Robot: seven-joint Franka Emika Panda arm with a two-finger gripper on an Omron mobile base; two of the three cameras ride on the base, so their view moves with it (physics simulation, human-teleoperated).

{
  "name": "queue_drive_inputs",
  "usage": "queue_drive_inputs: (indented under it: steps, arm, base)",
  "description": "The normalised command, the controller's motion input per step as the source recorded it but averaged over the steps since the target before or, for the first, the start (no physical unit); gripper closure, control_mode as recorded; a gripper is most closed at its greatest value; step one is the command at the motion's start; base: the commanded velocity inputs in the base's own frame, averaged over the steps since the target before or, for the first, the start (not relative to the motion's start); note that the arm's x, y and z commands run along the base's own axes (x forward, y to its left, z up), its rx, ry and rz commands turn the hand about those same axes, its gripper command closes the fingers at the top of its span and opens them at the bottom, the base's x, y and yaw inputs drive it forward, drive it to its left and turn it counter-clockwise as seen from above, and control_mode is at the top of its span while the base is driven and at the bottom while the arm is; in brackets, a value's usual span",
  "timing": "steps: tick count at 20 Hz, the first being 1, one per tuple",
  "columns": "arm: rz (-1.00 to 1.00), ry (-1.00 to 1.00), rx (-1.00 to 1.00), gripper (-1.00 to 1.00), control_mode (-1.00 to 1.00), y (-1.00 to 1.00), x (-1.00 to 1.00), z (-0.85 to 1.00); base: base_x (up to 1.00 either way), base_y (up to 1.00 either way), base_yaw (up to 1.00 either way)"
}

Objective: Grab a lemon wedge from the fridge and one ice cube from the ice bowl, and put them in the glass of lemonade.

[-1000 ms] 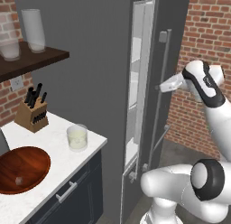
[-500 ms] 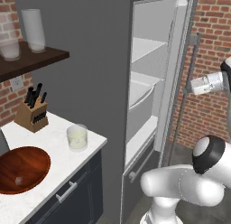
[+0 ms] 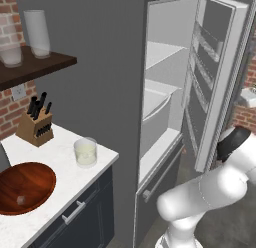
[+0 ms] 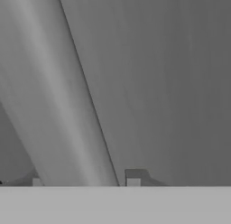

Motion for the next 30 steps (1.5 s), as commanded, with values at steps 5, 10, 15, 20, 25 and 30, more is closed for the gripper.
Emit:
queue_drive_inputs:
  steps: [5,10,15,20,25,30]
  arm:
    - [-0.02,0.02,0.06,-1.0,-1.0,-0.61,0.04,0.19]
    - [-0.2,-0.12,0.12,-1.0,-1.0,-0.37,0.1,-0.04]
    - [-0.29,-0.05,0.02,-1.0,-1.0,-0.16,0.08,0.1]
    - [-0.31,0.0,-0.03,-1.0,-1.0,-0.04,-0.1,0.23]
    - [-0.45,0.0,-0.06,-1.0,-1.0,0.0,-0.01,-0.12]
    - [-0.31,-0.08,0.0,-1.0,-1.0,0.0,-0.61,0.02]
  base:
    - [0.0,0.0,0.0]
    - [0.0,0.0,0.0]
    - [0.0,0.0,0.0]
    - [0.0,0.0,0.0]
    - [0.0,0.0,0.0]
    - [0.0,0.0,0.0]
